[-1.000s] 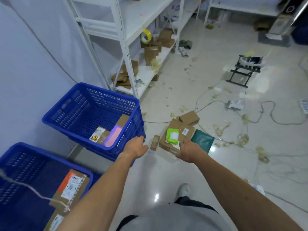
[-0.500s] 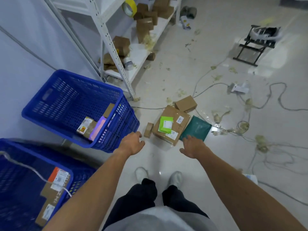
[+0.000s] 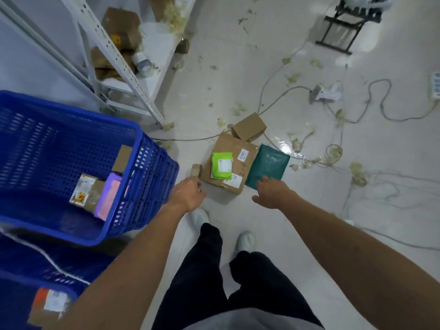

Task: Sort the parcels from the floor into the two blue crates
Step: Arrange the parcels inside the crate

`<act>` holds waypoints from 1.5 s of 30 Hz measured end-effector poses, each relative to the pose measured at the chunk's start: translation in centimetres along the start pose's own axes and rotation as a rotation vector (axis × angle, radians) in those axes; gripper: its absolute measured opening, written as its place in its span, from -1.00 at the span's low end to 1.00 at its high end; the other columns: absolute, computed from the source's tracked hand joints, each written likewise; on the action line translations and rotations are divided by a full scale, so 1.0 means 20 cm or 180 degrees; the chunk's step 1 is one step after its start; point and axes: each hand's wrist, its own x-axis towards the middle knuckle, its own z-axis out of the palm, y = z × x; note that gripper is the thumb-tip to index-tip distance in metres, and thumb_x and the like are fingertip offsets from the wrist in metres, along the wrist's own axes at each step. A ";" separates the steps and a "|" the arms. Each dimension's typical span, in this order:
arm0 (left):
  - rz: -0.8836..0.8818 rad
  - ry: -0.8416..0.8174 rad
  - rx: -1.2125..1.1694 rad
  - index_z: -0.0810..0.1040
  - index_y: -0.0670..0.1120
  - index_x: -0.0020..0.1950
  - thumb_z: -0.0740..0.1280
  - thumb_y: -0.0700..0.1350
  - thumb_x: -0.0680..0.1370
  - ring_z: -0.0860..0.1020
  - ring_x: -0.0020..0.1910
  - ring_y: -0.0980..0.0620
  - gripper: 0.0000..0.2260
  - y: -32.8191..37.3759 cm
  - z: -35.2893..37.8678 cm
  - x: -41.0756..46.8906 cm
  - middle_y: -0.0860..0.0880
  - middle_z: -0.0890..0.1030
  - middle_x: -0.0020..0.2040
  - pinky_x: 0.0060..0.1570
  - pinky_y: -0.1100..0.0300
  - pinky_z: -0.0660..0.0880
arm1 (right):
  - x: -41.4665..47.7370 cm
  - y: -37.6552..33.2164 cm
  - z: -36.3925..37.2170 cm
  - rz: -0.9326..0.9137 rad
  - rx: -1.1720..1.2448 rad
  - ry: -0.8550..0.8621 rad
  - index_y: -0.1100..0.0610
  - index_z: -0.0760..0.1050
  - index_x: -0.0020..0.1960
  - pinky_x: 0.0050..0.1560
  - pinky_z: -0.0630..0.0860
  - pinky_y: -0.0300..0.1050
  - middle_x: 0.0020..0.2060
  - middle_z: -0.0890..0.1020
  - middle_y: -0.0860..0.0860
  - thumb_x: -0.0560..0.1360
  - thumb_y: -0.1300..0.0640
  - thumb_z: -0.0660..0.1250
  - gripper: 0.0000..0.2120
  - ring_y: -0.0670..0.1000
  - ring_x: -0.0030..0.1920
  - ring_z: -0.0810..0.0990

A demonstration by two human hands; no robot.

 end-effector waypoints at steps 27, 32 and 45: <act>-0.2227 0.0047 -0.3805 0.61 -0.18 0.06 0.27 0.02 0.26 0.66 -0.02 -0.19 -0.55 -0.20 1.46 2.11 -0.17 0.69 -0.03 0.01 -0.04 0.62 | 2.59 0.19 0.78 -0.0457 0.0634 0.0667 0.18 0.38 0.35 0.24 0.41 0.10 0.24 0.45 0.15 0.52 0.00 0.29 -0.54 0.20 0.29 0.41; -0.2546 0.0372 -0.4529 0.61 -0.20 0.10 0.41 -0.15 0.45 0.68 -0.09 -0.10 -0.74 -0.21 1.62 2.18 -0.14 0.70 -0.04 -0.02 0.00 0.65 | 2.74 0.18 0.83 -0.0165 0.0771 0.0395 0.15 0.46 0.32 0.27 0.40 0.07 0.22 0.50 0.15 0.48 -0.05 0.29 -0.53 0.21 0.27 0.42; -0.2426 0.0334 -0.4536 0.63 -0.08 -0.02 0.22 -0.12 0.31 0.66 0.03 -0.17 -0.69 -0.25 1.34 2.05 -0.12 0.70 -0.05 0.11 -0.13 0.61 | 2.45 0.16 0.60 0.0104 0.1522 0.0049 0.17 0.55 0.02 -0.14 0.38 -0.12 -0.12 0.55 0.10 0.58 0.16 0.20 -0.84 0.12 -0.06 0.52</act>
